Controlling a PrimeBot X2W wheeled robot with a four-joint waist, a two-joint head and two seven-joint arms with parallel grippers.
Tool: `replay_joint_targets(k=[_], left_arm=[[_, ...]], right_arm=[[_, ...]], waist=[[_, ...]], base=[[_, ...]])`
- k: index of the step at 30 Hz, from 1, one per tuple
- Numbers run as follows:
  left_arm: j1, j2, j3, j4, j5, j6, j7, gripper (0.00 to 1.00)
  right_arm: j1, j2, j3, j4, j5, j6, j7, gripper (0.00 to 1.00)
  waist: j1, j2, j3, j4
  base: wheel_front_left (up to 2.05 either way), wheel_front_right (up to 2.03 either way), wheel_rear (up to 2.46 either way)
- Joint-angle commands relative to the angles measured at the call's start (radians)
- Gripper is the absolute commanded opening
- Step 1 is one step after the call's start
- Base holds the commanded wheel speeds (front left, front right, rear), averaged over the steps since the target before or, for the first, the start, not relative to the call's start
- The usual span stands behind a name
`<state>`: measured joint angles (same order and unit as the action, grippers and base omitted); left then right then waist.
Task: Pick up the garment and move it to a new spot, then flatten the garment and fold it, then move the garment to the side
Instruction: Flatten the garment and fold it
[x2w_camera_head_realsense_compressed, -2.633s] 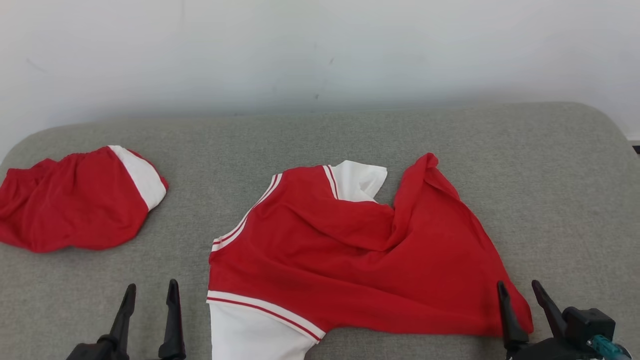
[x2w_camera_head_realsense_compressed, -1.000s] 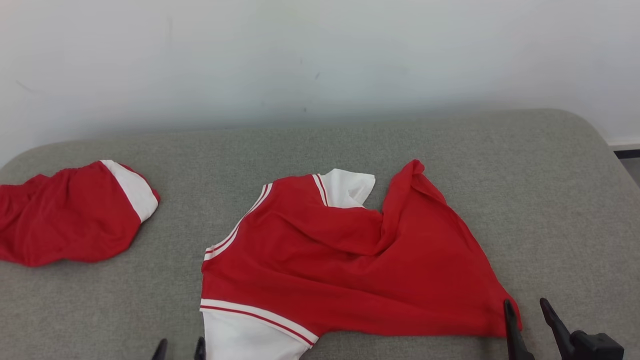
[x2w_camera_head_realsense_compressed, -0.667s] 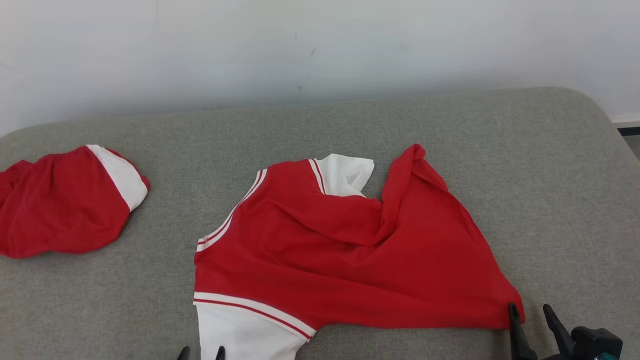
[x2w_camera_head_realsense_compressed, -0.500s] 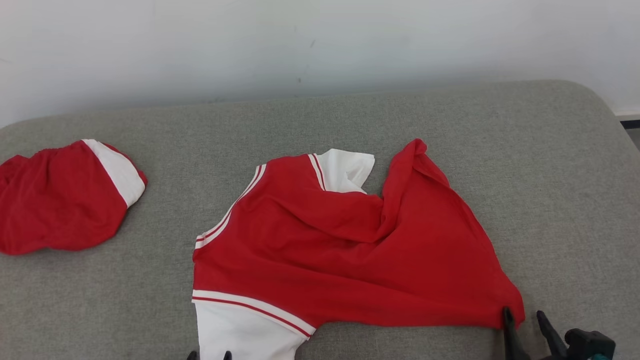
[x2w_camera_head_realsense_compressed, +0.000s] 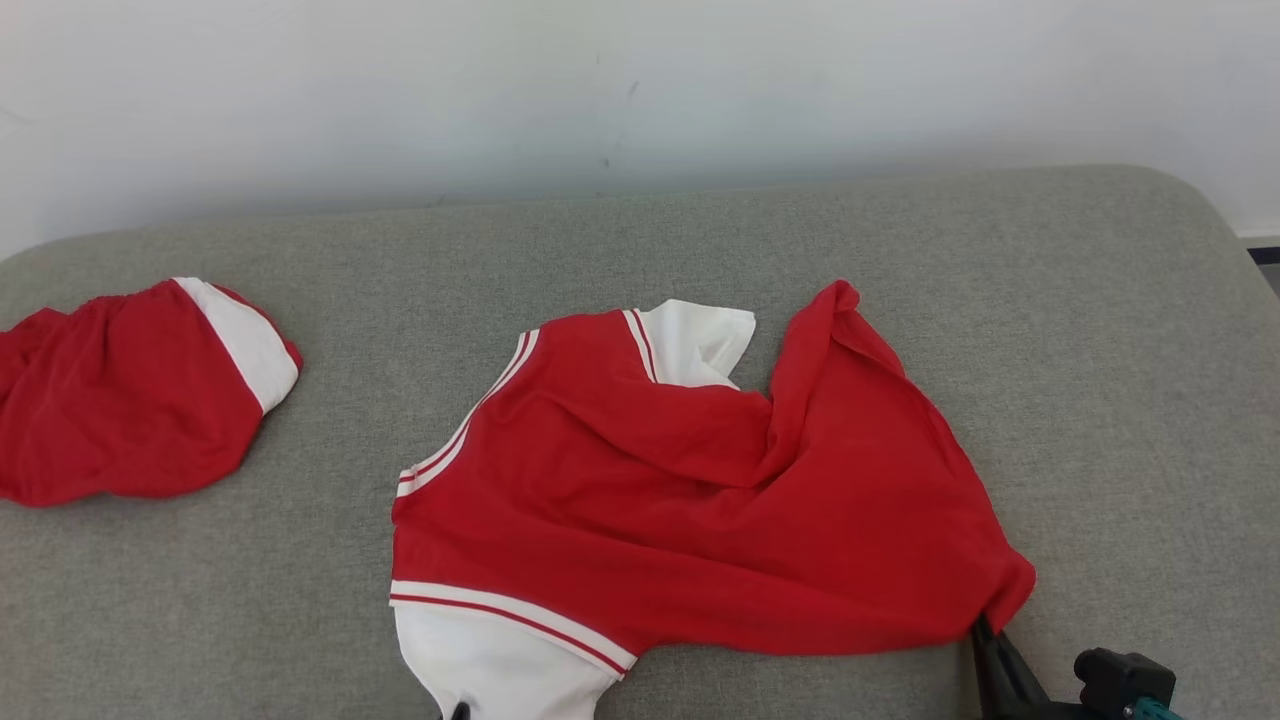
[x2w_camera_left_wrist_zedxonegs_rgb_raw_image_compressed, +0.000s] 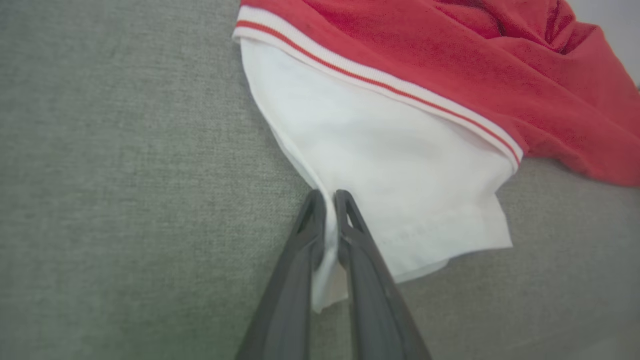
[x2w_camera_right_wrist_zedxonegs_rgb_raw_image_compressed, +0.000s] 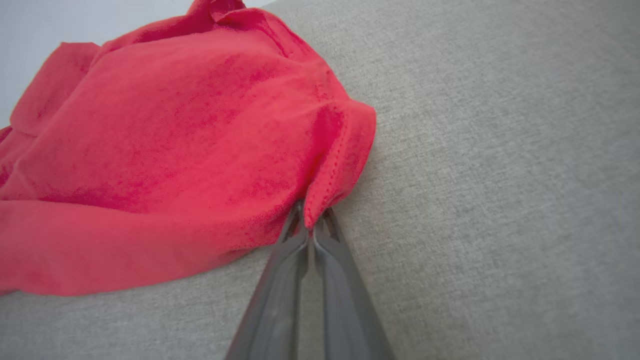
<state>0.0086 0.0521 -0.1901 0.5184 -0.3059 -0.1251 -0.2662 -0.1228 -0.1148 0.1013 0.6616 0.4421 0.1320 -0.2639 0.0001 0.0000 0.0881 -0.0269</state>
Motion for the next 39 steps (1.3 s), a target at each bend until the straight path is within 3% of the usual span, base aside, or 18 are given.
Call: replay_joint_targets(k=[1, 10, 15, 21, 25, 32, 39], left_arm=[[-0.005, -0.002, 0.001, -0.019, -0.014, -0.005, 0.002, 0.00], [-0.082, -0.001, 0.086, -0.190, -0.078, -0.004, 0.002, 0.00], [-0.249, 0.066, 0.061, -0.218, -0.100, -0.004, 0.002, 0.00], [-0.595, 0.174, -0.029, -0.199, -0.126, -0.004, 0.064, 0.00], [-0.870, 0.212, -0.056, -0.170, -0.164, -0.004, 0.131, 0.00], [-1.356, 0.229, -0.070, -0.039, -0.211, -0.004, 0.216, 0.00], [-1.755, 0.212, -0.077, 0.139, -0.191, -0.004, 0.219, 0.00]], right_arm=[[0.003, -0.005, 0.008, -0.021, 0.007, -0.003, -0.001, 0.00], [-0.052, -0.038, 0.061, -0.210, 0.017, -0.003, -0.001, 0.00], [-0.174, -0.092, 0.103, -0.256, 0.045, -0.003, -0.001, 0.00], [-0.427, -0.178, 0.173, -0.260, 0.136, -0.003, 0.031, 0.00], [-0.645, -0.225, 0.172, -0.252, 0.227, -0.003, 0.082, 0.00], [-1.075, -0.252, 0.125, -0.181, 0.353, -0.003, 0.200, 0.00], [-1.457, -0.265, 0.101, -0.019, 0.340, -0.003, 0.274, 0.00]], waist=[[-0.0001, 0.0000, -0.002, 0.002], [-0.0001, 0.0000, 0.000, -0.010], [-0.0001, 0.0000, 0.032, -0.021], [-0.0001, 0.0000, 0.139, -0.022], [-0.0001, 0.0000, 0.252, -0.020], [-0.0001, 0.0000, 0.445, -0.016], [-0.0001, 0.0000, 0.545, -0.002]], base=[[0.00, 0.00, 0.00], [0.00, 0.00, 0.00], [0.00, 0.00, 0.00], [0.00, 0.00, 0.00], [0.00, 0.00, 0.00], [0.00, 0.00, 0.00], [0.00, 0.00, 0.00]])
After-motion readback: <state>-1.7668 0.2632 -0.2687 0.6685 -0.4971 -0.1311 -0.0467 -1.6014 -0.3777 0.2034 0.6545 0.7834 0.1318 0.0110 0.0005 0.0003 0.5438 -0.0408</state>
